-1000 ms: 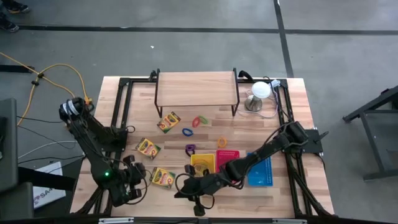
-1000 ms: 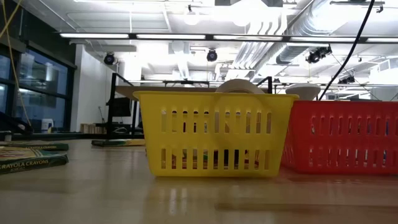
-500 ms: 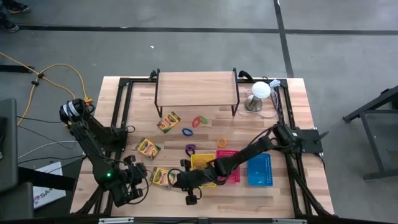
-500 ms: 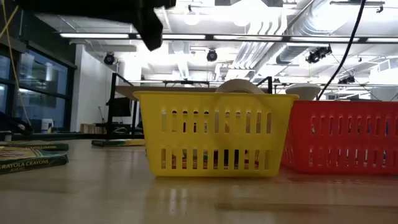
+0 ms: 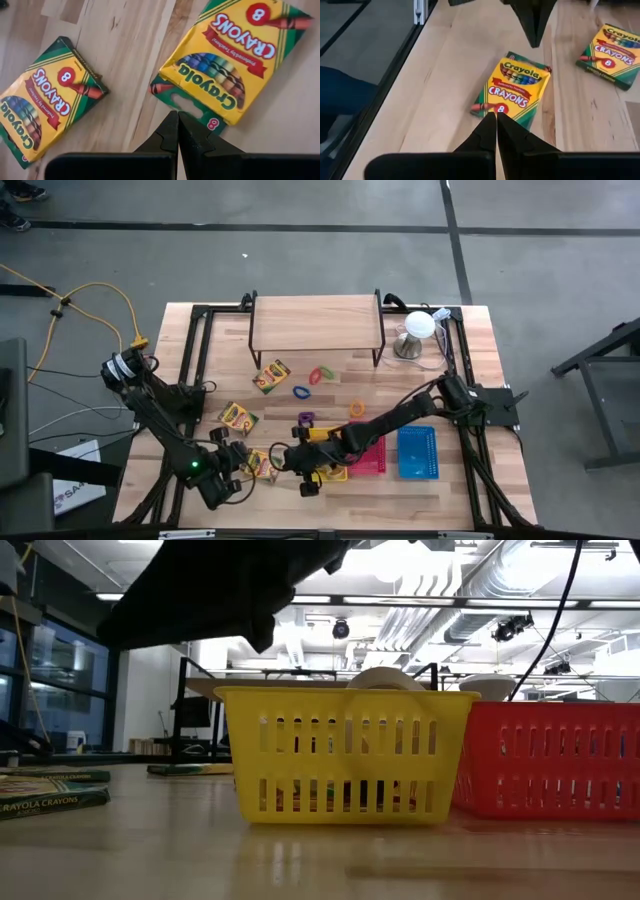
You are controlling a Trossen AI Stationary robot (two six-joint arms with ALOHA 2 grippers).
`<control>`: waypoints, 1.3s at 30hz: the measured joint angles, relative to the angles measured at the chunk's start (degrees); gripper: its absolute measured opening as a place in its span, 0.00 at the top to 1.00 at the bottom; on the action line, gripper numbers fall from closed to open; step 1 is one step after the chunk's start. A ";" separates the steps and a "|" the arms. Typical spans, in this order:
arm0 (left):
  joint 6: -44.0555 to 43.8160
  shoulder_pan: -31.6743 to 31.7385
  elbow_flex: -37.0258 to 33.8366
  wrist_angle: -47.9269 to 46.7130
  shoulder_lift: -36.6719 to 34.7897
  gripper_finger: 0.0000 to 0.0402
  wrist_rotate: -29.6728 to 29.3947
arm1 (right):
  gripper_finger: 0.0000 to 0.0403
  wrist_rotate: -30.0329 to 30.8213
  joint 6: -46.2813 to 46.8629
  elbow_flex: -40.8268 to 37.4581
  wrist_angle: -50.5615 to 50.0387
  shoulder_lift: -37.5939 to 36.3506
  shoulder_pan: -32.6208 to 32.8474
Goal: Pick & Place Office Desk Supplies
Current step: Put the bottom crayon box into the red bin
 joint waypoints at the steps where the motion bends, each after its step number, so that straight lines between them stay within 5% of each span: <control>1: 0.00 0.15 0.00 0.06 0.05 1.00 -0.01 | 1.00 -0.08 -0.05 0.00 -0.08 0.00 -0.25; 24: -1.70 0.48 0.02 8.07 6.96 1.00 -2.87 | 1.00 -3.81 -0.74 -0.02 3.65 3.89 -1.59; 39: 5.85 4.91 0.02 13.26 7.00 1.00 -4.57 | 1.00 -5.40 1.81 0.00 0.74 3.89 -1.61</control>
